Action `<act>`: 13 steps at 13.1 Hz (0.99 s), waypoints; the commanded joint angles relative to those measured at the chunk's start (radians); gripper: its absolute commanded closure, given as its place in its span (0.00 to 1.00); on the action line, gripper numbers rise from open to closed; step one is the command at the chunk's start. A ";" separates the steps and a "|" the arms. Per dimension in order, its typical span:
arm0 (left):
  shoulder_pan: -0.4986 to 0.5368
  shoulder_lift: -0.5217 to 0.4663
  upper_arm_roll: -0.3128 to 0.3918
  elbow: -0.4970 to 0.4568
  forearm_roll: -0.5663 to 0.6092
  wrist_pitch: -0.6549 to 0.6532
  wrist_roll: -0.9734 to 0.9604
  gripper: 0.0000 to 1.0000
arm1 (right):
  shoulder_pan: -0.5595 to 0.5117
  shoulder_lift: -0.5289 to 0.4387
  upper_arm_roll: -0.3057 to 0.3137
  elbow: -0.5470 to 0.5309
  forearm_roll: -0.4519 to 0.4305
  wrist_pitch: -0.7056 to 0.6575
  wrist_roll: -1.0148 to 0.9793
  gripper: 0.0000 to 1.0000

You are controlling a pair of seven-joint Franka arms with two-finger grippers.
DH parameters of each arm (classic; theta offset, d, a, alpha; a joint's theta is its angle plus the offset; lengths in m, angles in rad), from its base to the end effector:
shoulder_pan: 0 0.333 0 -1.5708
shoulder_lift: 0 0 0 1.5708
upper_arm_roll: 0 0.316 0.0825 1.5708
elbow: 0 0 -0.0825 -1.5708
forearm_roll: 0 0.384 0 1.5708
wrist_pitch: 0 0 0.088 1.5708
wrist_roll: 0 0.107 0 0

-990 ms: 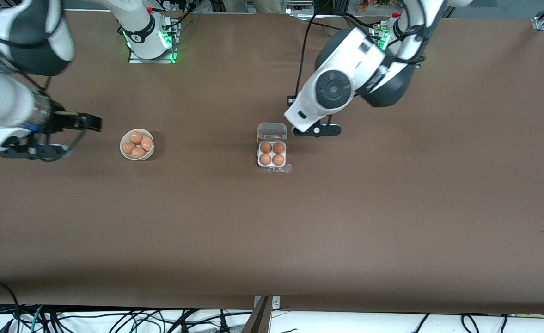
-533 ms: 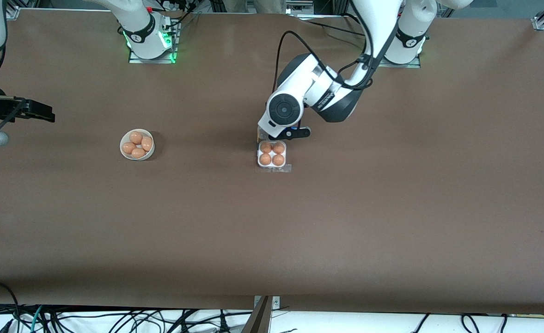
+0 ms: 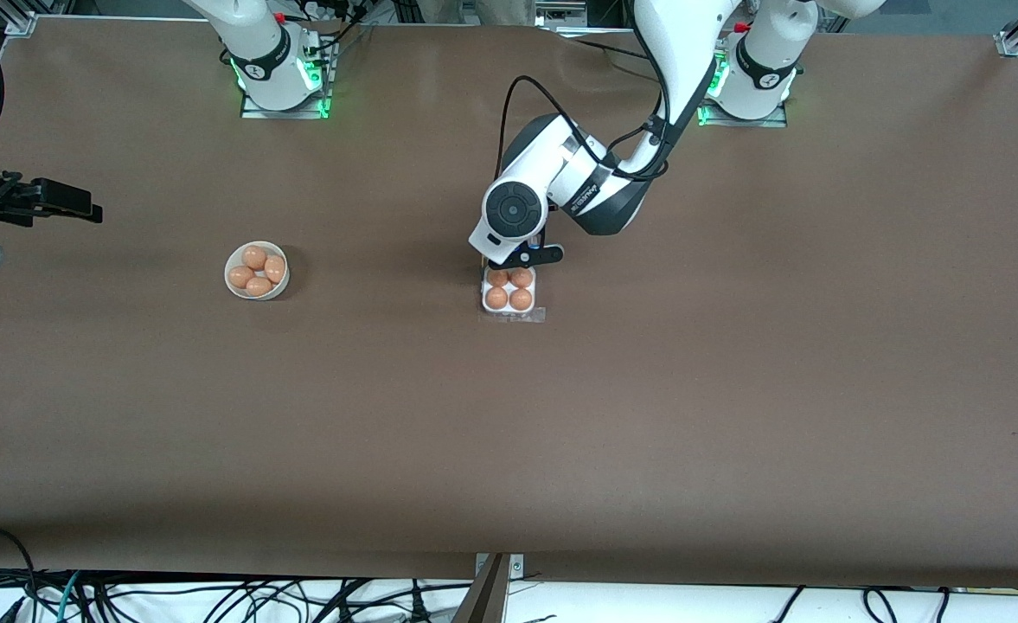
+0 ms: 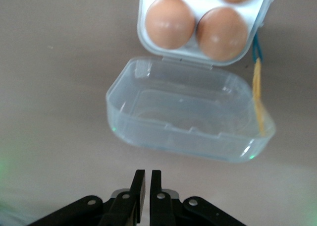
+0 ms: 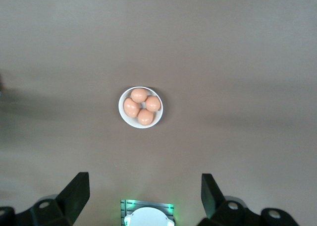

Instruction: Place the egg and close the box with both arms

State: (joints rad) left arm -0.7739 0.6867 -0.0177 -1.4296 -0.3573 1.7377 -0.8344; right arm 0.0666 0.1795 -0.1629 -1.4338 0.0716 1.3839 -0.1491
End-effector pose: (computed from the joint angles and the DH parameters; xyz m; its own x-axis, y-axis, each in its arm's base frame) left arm 0.4570 -0.5051 0.2697 0.8586 0.1691 -0.4839 0.1529 -0.9855 -0.0730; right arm 0.5845 -0.0392 0.5724 0.9743 0.0642 -0.2161 0.0489 -0.9959 -0.0755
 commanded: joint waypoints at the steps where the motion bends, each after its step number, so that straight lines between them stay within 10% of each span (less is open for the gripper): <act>1: -0.008 0.020 0.022 0.043 -0.014 0.035 -0.022 0.89 | -0.196 -0.014 0.257 0.007 -0.056 -0.013 0.057 0.00; 5: -0.002 0.017 0.068 0.096 0.015 0.144 -0.022 0.85 | -0.251 -0.073 0.349 -0.068 -0.093 -0.006 0.103 0.00; 9: 0.001 0.002 0.110 0.158 0.072 0.129 -0.020 0.75 | -0.082 -0.074 0.151 -0.068 -0.075 -0.012 0.092 0.00; 13: 0.036 -0.070 0.173 0.161 0.159 0.109 -0.003 0.52 | -0.080 -0.074 0.152 -0.065 -0.075 -0.022 0.092 0.00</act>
State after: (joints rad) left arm -0.7632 0.6559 0.1310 -1.2689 -0.2292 1.8780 -0.8429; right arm -0.0285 0.1320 0.0016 -1.4793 -0.0098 1.3709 -0.0519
